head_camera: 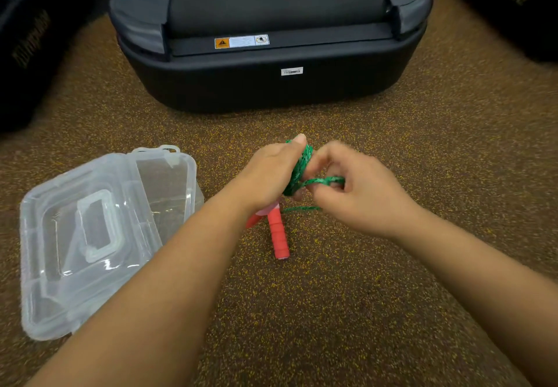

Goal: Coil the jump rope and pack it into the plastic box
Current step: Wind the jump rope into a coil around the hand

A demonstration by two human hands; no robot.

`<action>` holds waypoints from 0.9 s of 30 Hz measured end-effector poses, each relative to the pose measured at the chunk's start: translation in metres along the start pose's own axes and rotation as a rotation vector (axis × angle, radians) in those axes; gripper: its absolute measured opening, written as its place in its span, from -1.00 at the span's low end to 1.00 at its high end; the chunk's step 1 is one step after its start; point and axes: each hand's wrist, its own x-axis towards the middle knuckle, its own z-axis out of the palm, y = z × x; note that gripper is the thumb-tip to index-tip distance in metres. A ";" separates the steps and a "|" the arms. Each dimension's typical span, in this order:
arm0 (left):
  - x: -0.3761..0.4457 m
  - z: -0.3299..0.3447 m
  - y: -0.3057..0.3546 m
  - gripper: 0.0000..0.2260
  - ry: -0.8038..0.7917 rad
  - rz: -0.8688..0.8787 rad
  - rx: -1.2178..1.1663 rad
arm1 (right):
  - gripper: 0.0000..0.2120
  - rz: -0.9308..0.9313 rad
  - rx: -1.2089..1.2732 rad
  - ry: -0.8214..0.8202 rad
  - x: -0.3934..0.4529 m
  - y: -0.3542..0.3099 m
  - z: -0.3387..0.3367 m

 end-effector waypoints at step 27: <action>0.005 -0.004 -0.004 -0.92 -0.155 0.035 -0.122 | -0.84 -0.354 -0.350 0.175 0.023 0.047 -0.021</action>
